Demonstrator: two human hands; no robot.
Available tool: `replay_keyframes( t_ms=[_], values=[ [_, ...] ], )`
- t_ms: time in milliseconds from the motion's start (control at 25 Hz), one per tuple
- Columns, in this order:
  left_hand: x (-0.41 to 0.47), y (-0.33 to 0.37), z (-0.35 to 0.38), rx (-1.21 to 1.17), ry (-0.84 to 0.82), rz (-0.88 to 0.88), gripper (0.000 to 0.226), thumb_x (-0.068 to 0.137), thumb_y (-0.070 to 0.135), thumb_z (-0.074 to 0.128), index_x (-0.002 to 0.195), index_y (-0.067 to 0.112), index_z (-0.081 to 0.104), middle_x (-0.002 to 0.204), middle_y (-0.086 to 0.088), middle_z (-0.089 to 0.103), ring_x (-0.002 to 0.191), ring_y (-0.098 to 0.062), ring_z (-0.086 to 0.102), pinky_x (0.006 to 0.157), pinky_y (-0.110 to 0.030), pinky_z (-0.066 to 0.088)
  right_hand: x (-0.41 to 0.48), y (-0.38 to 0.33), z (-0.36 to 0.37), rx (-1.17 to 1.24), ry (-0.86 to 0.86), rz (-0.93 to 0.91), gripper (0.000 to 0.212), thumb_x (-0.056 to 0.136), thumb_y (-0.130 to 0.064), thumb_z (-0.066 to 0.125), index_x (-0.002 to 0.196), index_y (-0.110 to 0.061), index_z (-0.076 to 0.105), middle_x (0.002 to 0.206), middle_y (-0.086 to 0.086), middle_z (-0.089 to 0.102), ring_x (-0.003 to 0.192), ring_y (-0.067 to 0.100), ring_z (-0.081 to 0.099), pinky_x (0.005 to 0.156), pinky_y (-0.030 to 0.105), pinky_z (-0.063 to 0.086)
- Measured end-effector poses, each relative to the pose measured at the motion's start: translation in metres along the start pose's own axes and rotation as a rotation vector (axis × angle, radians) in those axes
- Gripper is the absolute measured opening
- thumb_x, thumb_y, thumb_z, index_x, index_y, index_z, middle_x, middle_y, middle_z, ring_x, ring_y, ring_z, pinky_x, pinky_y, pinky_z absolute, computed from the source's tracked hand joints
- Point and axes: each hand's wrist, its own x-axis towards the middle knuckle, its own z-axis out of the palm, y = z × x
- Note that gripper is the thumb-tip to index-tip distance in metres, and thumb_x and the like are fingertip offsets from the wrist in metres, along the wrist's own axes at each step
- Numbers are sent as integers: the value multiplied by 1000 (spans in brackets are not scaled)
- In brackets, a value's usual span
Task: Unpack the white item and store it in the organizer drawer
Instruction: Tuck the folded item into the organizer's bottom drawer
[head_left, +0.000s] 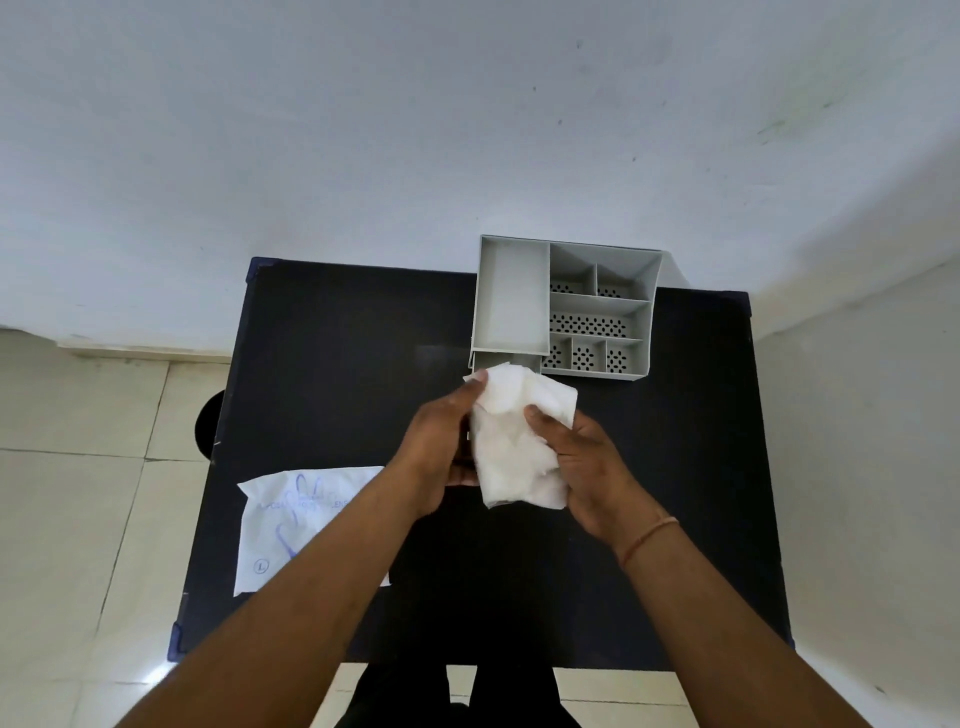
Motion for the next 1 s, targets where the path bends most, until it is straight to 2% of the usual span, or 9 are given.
replay_keyframes(
  t_ms=[120,200,320,440,520,600,760,840,1000],
  values=[
    [9,1,-5,226,62,127,23,98,27,77,119,18,78,109,-5,84,98,-25,82,79,-55,70,-1,-6,0,-184,24,37,32,100,-40,64,131,-33,67,124,3,77,113,30,74,91,58,63],
    [19,-4,-8,393,178,239,23,95,27,80,116,18,78,105,-2,83,96,-24,81,78,-49,70,-1,-6,-2,-300,57,-2,34,100,-28,67,132,-37,61,123,-1,75,110,24,74,87,56,65],
    [29,-5,3,816,322,451,32,93,33,80,119,16,76,104,-3,81,95,-23,76,83,-34,60,10,4,-2,-643,164,-271,51,93,-14,73,140,-30,59,123,-2,76,109,16,74,96,41,62],
    [43,-3,13,880,413,632,50,87,26,85,131,15,62,111,-8,79,95,-26,75,89,-39,59,32,7,1,-933,302,-428,53,93,-16,73,145,-20,59,128,5,74,115,22,71,101,38,58],
    [53,-3,14,845,467,702,45,84,18,88,117,12,59,96,-7,76,78,-22,69,80,-36,56,44,9,3,-1069,362,-444,55,94,-21,71,147,-19,57,133,7,71,121,27,67,102,42,57],
    [64,-6,13,929,485,820,25,82,12,88,98,10,69,85,-6,75,71,-21,67,72,-34,54,53,13,4,-1234,400,-451,56,93,-27,69,147,-23,55,133,7,65,124,29,61,99,42,55],
    [85,-14,10,1288,477,926,7,81,8,87,86,12,83,92,-7,80,90,-31,74,58,-40,64,68,22,4,-1323,456,-491,50,93,-24,68,142,-29,61,124,10,53,118,29,56,83,37,57],
    [92,-16,8,1464,463,957,15,83,8,83,98,13,83,101,-6,80,99,-32,71,54,-39,62,75,25,4,-1293,488,-526,45,92,-19,67,137,-26,65,121,11,53,113,30,58,78,37,58],
    [86,-27,6,1632,363,800,63,93,19,72,153,18,55,155,-11,57,128,-36,59,74,-45,62,82,29,4,-1316,459,-493,50,90,-19,68,139,-25,60,127,13,54,115,32,57,84,47,61]
  ],
)
